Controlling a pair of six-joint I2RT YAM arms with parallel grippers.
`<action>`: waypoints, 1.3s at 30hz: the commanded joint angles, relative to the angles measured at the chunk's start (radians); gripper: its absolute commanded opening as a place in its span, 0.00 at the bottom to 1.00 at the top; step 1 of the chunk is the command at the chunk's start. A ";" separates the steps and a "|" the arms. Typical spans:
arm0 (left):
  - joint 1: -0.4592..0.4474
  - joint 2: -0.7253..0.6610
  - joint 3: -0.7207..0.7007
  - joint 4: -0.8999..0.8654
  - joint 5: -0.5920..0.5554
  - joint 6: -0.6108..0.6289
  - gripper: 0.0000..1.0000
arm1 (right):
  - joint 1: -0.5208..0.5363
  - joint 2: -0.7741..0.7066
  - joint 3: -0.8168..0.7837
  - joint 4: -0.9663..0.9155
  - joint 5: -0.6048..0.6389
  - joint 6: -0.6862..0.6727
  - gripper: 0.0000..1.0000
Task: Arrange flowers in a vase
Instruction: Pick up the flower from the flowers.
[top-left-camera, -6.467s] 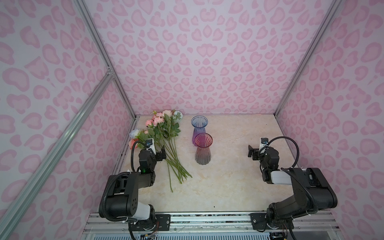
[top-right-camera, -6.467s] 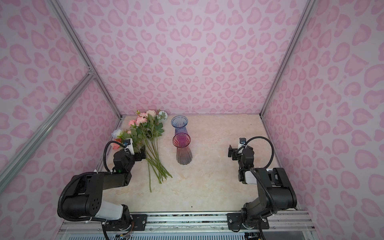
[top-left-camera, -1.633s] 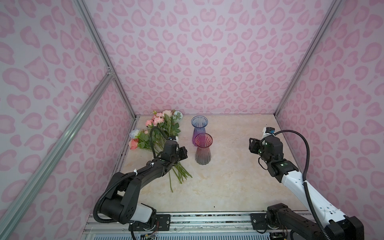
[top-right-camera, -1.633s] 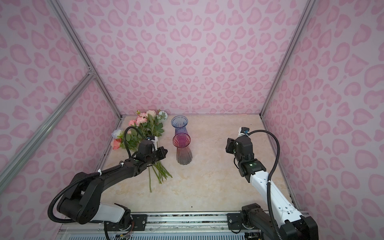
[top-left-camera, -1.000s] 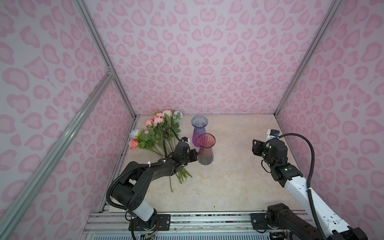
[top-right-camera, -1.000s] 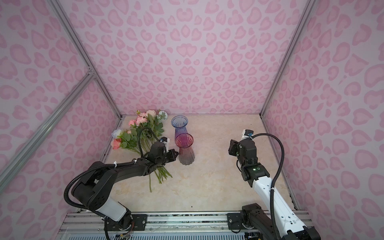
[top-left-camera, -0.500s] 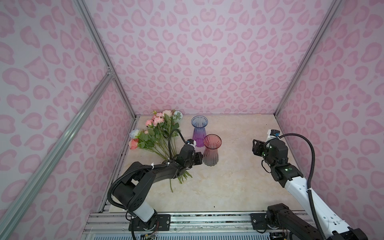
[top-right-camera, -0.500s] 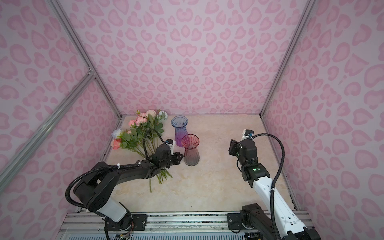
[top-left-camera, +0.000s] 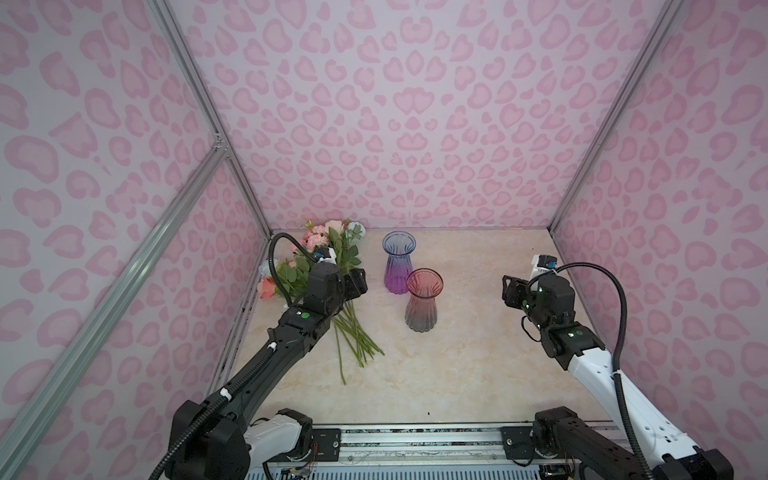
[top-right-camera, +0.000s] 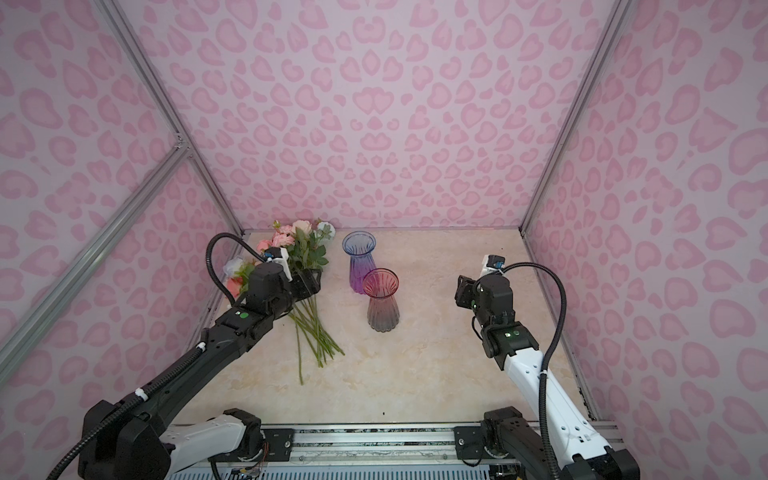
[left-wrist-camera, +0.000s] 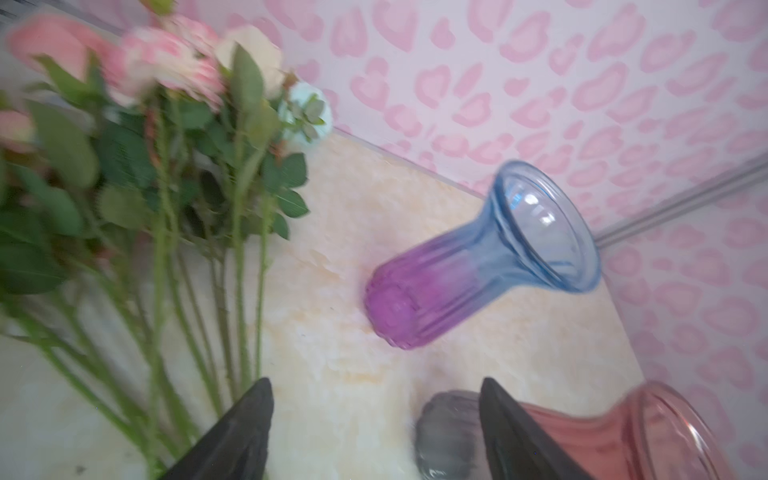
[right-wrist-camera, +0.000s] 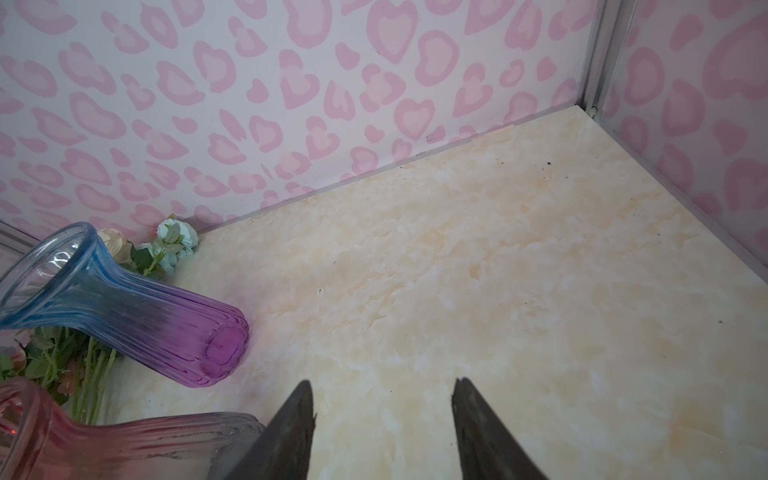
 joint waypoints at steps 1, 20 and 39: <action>0.080 0.092 0.090 -0.243 -0.061 0.060 0.68 | 0.023 0.025 0.012 0.052 -0.049 0.018 0.54; 0.188 0.575 0.358 -0.347 -0.116 0.201 0.46 | 0.061 0.076 -0.025 0.112 -0.073 -0.014 0.55; 0.177 0.590 0.416 -0.373 -0.121 0.250 0.03 | 0.061 0.071 -0.039 0.126 -0.073 -0.016 0.53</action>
